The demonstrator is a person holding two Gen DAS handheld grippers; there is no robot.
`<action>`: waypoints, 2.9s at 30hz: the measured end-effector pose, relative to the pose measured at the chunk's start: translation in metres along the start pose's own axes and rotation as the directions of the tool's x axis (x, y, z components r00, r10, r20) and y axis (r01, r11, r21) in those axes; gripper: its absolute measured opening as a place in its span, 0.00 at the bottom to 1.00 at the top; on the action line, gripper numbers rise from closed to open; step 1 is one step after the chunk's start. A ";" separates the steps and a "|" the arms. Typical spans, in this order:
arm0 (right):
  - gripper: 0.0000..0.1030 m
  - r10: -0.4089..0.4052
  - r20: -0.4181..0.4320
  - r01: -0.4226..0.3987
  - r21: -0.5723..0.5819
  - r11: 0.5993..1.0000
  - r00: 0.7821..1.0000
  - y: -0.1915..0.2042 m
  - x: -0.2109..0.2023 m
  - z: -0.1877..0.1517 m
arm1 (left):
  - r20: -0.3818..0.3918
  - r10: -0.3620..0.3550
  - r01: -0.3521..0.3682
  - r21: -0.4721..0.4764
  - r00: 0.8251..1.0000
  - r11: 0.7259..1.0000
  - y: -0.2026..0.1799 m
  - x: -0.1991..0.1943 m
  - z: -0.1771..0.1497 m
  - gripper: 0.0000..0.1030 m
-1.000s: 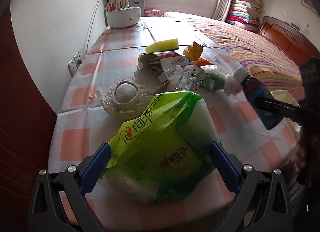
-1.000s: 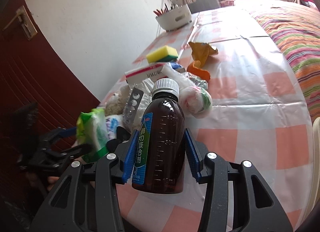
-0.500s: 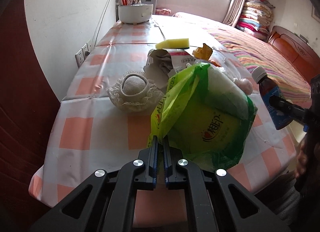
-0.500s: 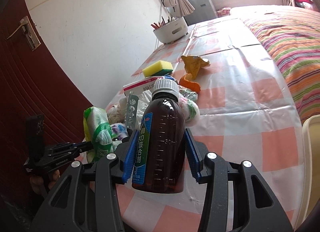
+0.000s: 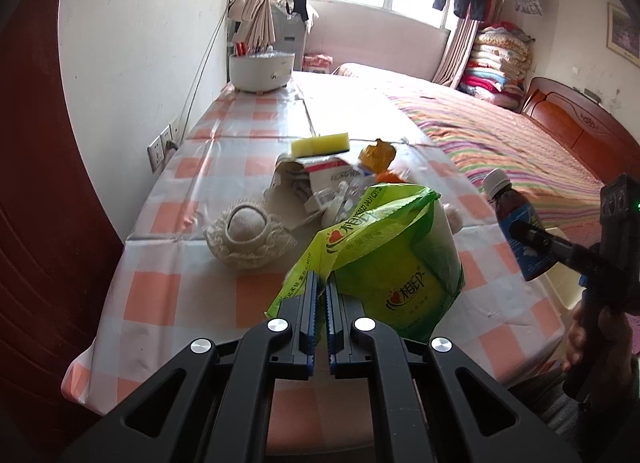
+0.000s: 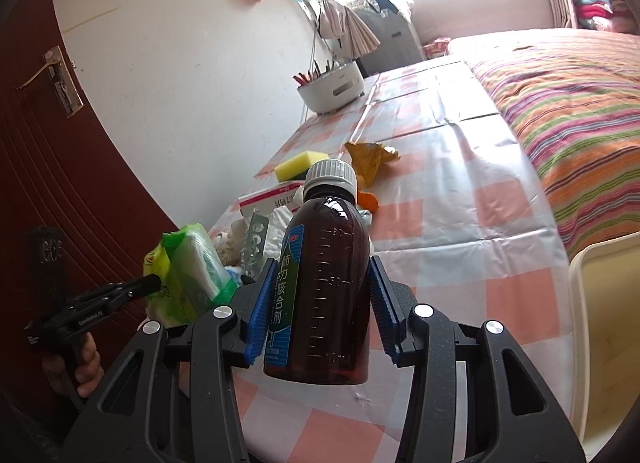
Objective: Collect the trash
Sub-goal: 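Carry the tissue pack and the bottle over the cream bin with both grippers, then open the right gripper to drop the bottle into the bin while the left drops the tissue pack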
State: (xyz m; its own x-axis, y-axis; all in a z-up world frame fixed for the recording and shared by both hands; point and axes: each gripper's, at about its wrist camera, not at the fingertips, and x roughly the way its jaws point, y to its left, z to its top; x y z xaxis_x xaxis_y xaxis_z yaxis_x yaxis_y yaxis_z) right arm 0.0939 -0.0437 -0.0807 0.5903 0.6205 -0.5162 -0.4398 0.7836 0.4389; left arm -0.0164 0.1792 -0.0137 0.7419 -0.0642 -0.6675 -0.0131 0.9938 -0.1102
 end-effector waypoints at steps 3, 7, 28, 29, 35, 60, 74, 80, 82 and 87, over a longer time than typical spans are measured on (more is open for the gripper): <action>0.42 -0.010 0.023 0.010 0.003 1.000 1.000 -0.004 -0.009 0.000 | 0.019 -0.024 0.024 -0.002 1.000 1.000 -0.007 -0.004 0.006 0.04; 0.42 -0.038 0.057 0.038 0.007 0.999 0.998 -0.011 -0.024 0.001 | 0.037 -0.054 0.054 0.008 0.998 0.999 -0.021 -0.007 0.010 0.04; 0.40 -0.199 0.140 0.191 0.066 0.979 0.970 -0.054 -0.073 -0.008 | 0.040 -0.257 0.252 0.094 0.966 0.963 -0.100 0.008 0.029 0.04; 0.40 -0.206 0.144 0.197 0.070 0.978 0.968 -0.056 -0.074 -0.008 | 0.040 -0.261 0.257 0.093 0.964 0.962 -0.102 0.009 0.029 0.04; 0.40 -0.252 0.171 0.235 0.111 0.966 0.953 -0.071 -0.091 -0.011 | 0.026 -0.287 0.282 0.111 0.958 0.953 -0.114 0.013 0.030 0.04; 0.42 -0.499 0.185 0.420 0.342 0.840 0.847 -0.143 -0.156 -0.039 | -0.049 -0.401 0.401 0.240 0.915 0.884 -0.211 0.029 0.037 0.04; 0.70 -0.555 0.362 0.372 0.463 0.804 0.749 -0.145 -0.206 -0.046 | -0.090 -0.406 0.415 0.263 0.909 0.871 -0.245 0.050 0.040 0.04; 0.75 -0.584 0.416 0.359 0.503 0.786 0.697 -0.144 -0.224 -0.049 | -0.137 -0.411 0.433 0.287 0.901 0.854 -0.273 0.070 0.040 0.04; 0.78 -0.584 0.420 0.350 0.512 0.784 0.694 -0.145 -0.226 -0.049 | -0.152 -0.414 0.441 0.292 0.898 0.849 -0.283 0.076 0.038 0.04; 0.80 -0.580 0.428 0.339 0.518 0.786 0.693 -0.145 -0.225 -0.048 | -0.178 -0.416 0.452 0.298 0.892 0.841 -0.304 0.088 0.035 0.05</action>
State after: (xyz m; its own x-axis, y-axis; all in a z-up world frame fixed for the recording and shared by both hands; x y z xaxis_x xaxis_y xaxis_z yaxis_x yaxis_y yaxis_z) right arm -0.0075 -0.2950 -0.0634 0.9538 -0.0385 -0.2981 0.2048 0.8092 0.5507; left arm 0.0759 -0.1250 -0.0130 0.5475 -0.4867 -0.6807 0.5239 0.8337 -0.1747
